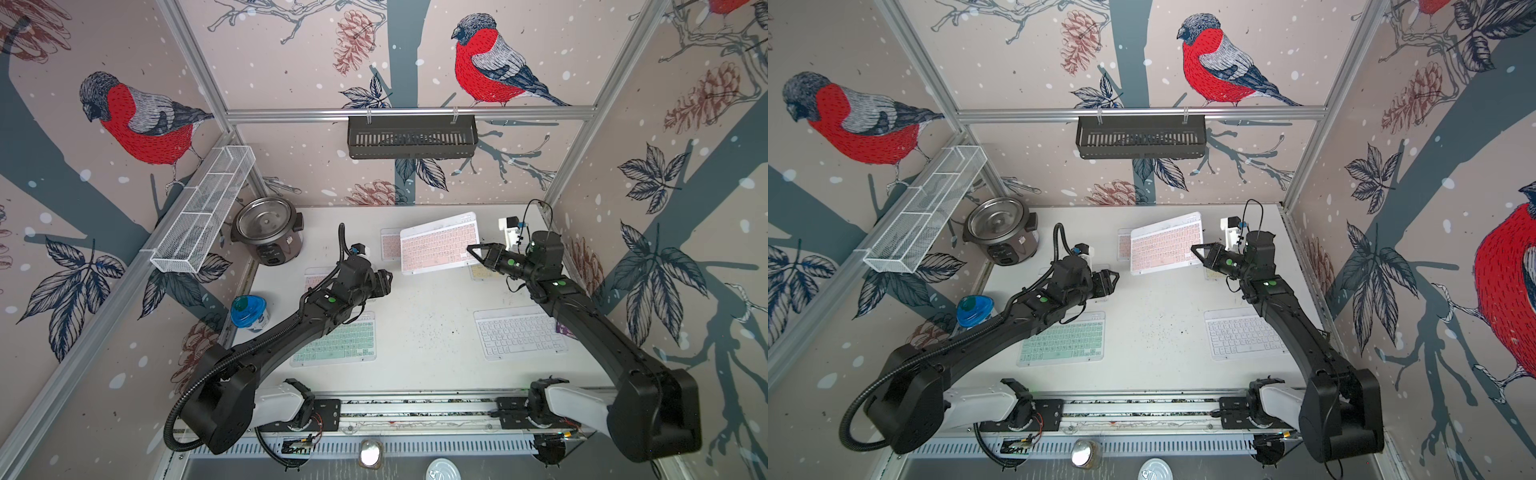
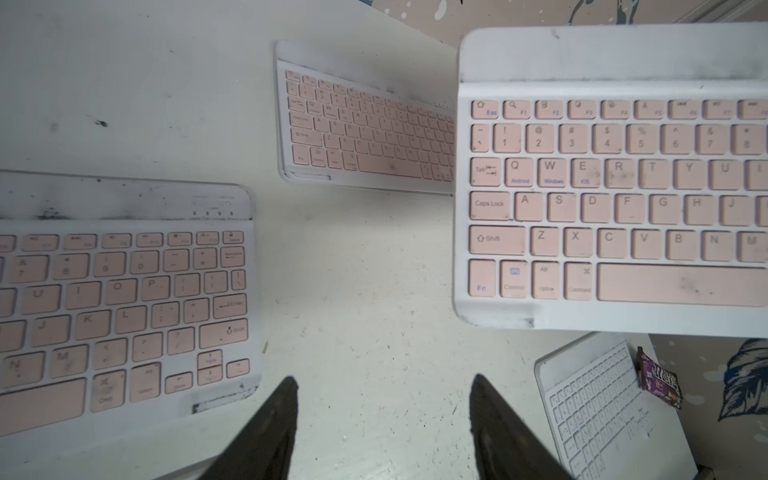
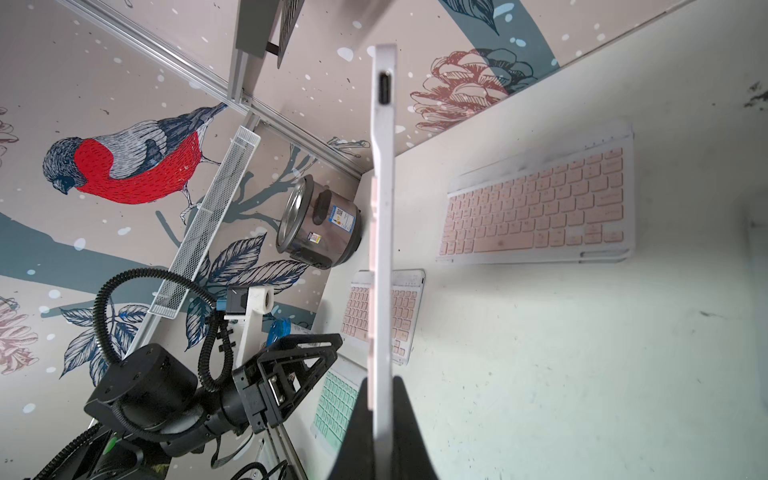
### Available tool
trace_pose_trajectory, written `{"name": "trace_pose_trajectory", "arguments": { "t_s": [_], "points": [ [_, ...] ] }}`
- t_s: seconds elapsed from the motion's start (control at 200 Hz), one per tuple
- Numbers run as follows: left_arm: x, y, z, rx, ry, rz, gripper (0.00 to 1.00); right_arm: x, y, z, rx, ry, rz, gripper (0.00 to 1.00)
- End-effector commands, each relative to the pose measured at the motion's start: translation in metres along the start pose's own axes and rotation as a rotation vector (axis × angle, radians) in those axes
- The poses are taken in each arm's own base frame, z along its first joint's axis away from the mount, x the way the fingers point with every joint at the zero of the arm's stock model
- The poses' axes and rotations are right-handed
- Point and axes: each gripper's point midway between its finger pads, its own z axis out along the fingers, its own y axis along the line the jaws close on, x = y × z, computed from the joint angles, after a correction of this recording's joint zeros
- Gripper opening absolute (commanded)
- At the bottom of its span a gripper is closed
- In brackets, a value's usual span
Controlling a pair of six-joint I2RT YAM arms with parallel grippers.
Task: Stack the numeric keypads
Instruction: Pick up the numeric keypad from the center of the board, then place the numeric keypad at the numeric keypad.
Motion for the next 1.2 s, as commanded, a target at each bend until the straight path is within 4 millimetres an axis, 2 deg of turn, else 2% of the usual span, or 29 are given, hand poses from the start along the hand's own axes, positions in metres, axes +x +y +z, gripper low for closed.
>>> {"name": "trace_pose_trajectory", "arguments": {
  "t_s": [0.0, 0.23, 0.41, 0.64, 0.836, 1.196],
  "points": [
    [-0.011, 0.014, -0.003, -0.069, -0.031, -0.009, 0.65, -0.018, 0.010, 0.014, -0.080, 0.004, -0.064, 0.06],
    [-0.020, 0.042, -0.006, -0.122, -0.044, -0.054, 0.66, -0.033, -0.014, 0.052, -0.102, 0.057, -0.047, 0.06],
    [-0.022, 0.048, -0.006, -0.132, -0.056, -0.045, 0.66, -0.038, -0.040, 0.083, -0.096, 0.086, -0.007, 0.05],
    [-0.017, 0.056, -0.002, -0.143, -0.056, -0.046, 0.66, -0.037, -0.061, 0.118, -0.093, 0.115, 0.013, 0.05],
    [-0.017, 0.060, 0.000, -0.149, -0.055, -0.043, 0.66, -0.036, -0.075, 0.138, -0.077, 0.129, 0.031, 0.06],
    [-0.021, 0.074, -0.002, -0.165, -0.067, -0.042, 0.66, -0.034, -0.096, 0.163, -0.051, 0.135, 0.080, 0.08]
  ]
}}
